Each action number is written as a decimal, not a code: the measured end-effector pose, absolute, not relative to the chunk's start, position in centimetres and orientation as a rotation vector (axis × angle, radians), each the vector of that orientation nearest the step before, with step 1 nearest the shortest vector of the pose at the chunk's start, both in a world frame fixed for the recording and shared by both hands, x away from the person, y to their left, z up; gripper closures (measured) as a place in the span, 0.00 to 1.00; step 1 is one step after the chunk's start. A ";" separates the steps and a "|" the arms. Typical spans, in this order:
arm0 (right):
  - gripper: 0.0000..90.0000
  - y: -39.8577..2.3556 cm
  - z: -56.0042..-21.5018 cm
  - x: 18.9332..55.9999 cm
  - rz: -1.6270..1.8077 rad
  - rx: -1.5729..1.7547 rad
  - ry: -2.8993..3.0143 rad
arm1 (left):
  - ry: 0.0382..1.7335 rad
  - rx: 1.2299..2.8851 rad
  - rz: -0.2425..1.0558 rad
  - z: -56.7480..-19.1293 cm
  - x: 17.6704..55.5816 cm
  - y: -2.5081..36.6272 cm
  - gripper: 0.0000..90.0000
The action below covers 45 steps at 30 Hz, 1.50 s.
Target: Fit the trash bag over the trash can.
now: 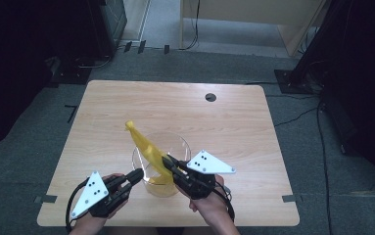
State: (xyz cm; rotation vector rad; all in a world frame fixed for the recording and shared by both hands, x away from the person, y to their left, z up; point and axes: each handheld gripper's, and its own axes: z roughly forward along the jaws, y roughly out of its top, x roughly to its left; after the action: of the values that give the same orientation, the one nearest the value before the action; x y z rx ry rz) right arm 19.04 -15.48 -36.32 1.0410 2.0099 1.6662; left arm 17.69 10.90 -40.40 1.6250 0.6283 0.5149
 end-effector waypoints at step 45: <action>1.00 -18.5 -36.7 18.1 1.620 1.135 1.810 | 0.840 1.609 0.380 -37.6 20.6 11.3 1.00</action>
State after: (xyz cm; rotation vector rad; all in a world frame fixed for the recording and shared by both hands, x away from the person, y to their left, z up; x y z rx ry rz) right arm 18.07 -18.53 -36.68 1.1355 1.8102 1.6204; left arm 20.62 11.30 -37.61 1.6095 0.8396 0.3801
